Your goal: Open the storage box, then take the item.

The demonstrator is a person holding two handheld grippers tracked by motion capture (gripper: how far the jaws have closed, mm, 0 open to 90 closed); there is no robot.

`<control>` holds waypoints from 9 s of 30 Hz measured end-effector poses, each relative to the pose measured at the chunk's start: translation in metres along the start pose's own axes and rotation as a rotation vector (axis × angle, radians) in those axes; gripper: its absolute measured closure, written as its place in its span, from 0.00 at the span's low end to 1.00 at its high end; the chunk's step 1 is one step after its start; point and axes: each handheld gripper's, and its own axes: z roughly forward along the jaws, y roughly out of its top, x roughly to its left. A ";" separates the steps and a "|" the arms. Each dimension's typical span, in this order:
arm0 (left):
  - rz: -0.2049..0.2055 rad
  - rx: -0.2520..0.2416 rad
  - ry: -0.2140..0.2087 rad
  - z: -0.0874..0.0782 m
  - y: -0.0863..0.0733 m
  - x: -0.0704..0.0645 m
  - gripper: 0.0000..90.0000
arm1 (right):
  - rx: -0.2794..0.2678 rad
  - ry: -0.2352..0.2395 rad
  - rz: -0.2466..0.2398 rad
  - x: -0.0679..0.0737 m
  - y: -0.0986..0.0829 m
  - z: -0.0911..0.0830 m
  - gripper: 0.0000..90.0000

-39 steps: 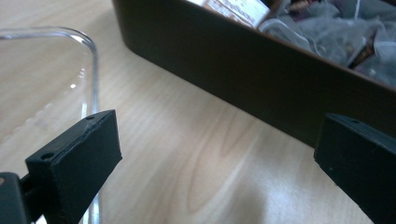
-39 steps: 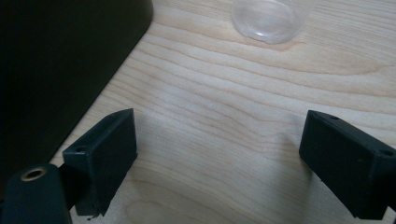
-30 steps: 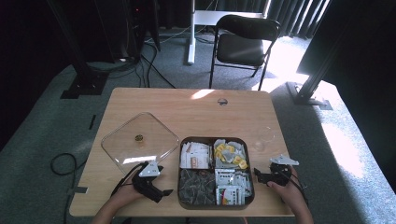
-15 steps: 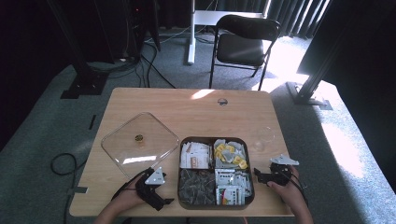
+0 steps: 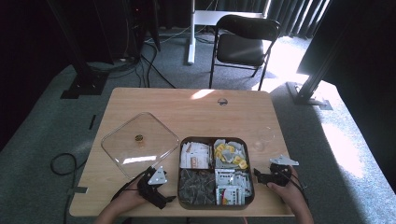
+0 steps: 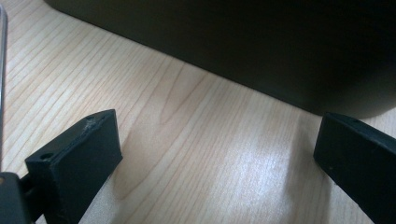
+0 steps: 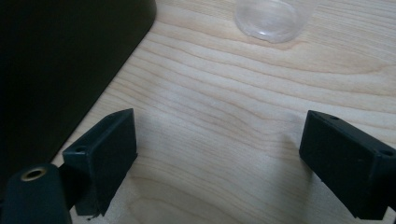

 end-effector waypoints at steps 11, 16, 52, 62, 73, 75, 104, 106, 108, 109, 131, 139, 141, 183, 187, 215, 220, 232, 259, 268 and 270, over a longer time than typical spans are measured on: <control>-0.005 -0.001 0.004 0.000 0.000 0.000 0.01 | 0.020 0.039 0.023 0.001 -0.002 -0.007 0.12; -0.005 -0.001 0.004 0.000 0.000 0.000 0.01 | 0.014 0.076 0.029 0.001 0.000 -0.013 0.12; -0.004 -0.001 0.004 0.000 0.000 0.000 0.01 | -0.121 0.174 -0.043 0.033 0.055 -0.048 0.12; -0.004 -0.001 0.004 0.000 0.000 0.000 0.01 | -0.130 0.215 -0.080 0.048 0.067 -0.039 0.14; -0.004 -0.001 0.004 0.000 0.000 0.000 0.01 | -0.120 0.251 -0.123 0.064 0.077 -0.023 0.15; -0.004 -0.001 0.004 0.000 0.000 0.000 0.01 | -0.123 0.251 -0.136 0.066 0.079 -0.020 0.16; -0.005 -0.001 0.004 0.000 0.000 0.000 0.01 | -0.053 0.212 -0.224 0.085 0.094 0.016 0.40; -0.004 -0.001 0.004 0.000 0.000 0.000 0.01 | -0.052 0.215 -0.224 0.085 0.094 0.017 0.44; -0.005 -0.001 0.004 0.000 0.000 0.000 0.01 | -0.046 0.219 -0.231 0.086 0.094 0.018 0.45; -0.005 -0.001 0.004 0.000 0.000 0.000 0.01 | -0.046 0.215 -0.232 0.086 0.094 0.018 0.47; -0.005 -0.001 0.004 0.000 0.000 0.000 0.01 | 0.023 0.240 -0.231 0.089 0.092 0.024 0.91; -0.004 -0.001 0.004 0.000 0.000 0.000 0.01 | -0.026 0.235 -0.182 0.083 0.093 0.017 0.92; -0.005 -0.001 0.004 0.000 0.000 0.000 0.01 | -0.032 0.240 -0.171 0.082 0.094 0.015 0.92; -0.004 -0.002 0.005 0.000 0.000 0.000 0.01 | -0.388 0.267 -0.030 0.061 0.116 -0.038 0.93; -0.003 -0.001 0.005 0.000 0.000 0.000 0.01 | -0.403 0.265 -0.025 0.059 0.117 -0.042 0.93; -0.004 -0.001 0.005 0.000 0.000 0.000 0.01 | -0.459 0.203 0.032 0.020 0.138 -0.061 0.92; -0.005 -0.002 0.005 0.000 0.000 0.000 0.01 | -0.468 0.179 0.049 0.009 0.140 -0.065 0.92; -0.005 -0.001 0.004 0.000 0.000 0.000 0.01 | -0.475 0.126 0.090 -0.019 0.142 -0.070 0.92; -0.005 -0.001 0.004 0.000 0.000 0.000 0.01 | -0.386 0.086 0.167 -0.044 0.123 -0.036 0.92; -0.004 0.000 0.004 0.000 0.000 0.000 0.01 | -0.353 0.095 0.188 -0.045 0.114 -0.025 0.91; -0.004 -0.001 0.004 0.000 0.000 0.000 0.01 | -0.343 0.101 0.193 -0.045 0.112 -0.024 0.90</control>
